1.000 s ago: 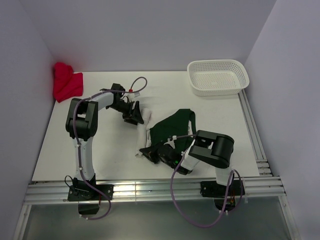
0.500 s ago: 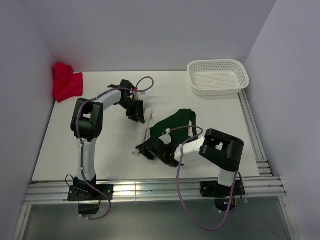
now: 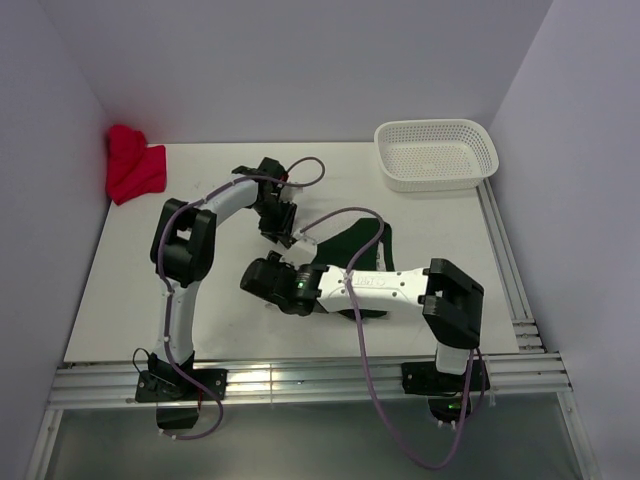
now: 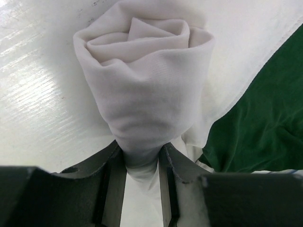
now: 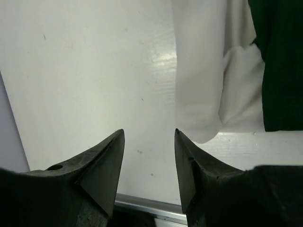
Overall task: Roll the t-shirts
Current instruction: Roll the tshirt
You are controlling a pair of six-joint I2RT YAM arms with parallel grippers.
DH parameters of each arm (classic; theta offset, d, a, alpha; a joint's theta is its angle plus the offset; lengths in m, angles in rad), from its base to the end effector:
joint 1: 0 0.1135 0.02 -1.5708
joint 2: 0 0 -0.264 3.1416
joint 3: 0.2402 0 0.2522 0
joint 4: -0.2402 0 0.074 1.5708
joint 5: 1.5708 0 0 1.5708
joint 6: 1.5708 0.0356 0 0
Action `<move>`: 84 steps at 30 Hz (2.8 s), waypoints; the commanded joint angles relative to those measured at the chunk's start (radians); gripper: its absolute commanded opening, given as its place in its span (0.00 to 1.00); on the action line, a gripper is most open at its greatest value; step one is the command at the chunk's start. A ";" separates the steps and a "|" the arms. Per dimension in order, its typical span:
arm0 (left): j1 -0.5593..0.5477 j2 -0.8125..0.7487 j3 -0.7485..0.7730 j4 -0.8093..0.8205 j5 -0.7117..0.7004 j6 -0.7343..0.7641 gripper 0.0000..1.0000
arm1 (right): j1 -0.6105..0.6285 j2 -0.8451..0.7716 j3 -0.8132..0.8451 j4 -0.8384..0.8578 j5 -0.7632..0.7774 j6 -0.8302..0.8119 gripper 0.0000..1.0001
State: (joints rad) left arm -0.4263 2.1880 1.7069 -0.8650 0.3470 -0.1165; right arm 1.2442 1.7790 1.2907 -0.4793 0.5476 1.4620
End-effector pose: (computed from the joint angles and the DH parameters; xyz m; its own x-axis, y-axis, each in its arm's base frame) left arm 0.3971 -0.1937 0.1638 -0.9348 0.3045 -0.1828 0.3516 0.8662 -0.3552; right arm 0.1389 0.3523 0.2239 -0.7383 0.4657 -0.4878 0.1851 0.8355 0.5174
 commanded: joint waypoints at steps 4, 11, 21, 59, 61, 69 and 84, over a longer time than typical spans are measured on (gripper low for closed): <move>-0.015 -0.001 0.019 -0.042 -0.129 0.026 0.35 | -0.034 0.106 0.194 -0.277 0.150 -0.121 0.51; -0.025 0.012 0.033 -0.061 -0.160 0.021 0.36 | -0.092 0.256 0.341 -0.292 0.192 -0.212 0.48; -0.034 0.032 0.062 -0.095 -0.189 0.023 0.36 | -0.117 0.396 0.555 -0.461 0.261 -0.241 0.49; 0.124 0.018 0.284 -0.275 0.201 0.185 0.78 | -0.278 0.114 -0.246 0.626 -0.306 -0.272 0.15; 0.144 -0.010 0.220 -0.263 0.237 0.207 0.80 | -0.299 0.103 -0.327 0.750 -0.350 -0.249 0.15; 0.150 -0.050 0.013 -0.077 0.382 0.215 0.80 | -0.370 0.163 -0.559 1.232 -0.524 -0.075 0.14; 0.140 0.078 0.020 0.109 0.307 0.006 0.60 | -0.377 0.218 -0.696 1.423 -0.560 -0.003 0.15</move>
State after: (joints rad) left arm -0.2768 2.2261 1.6741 -0.8036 0.7208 -0.0742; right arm 0.8589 1.9858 0.6235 0.9928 0.0261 1.4685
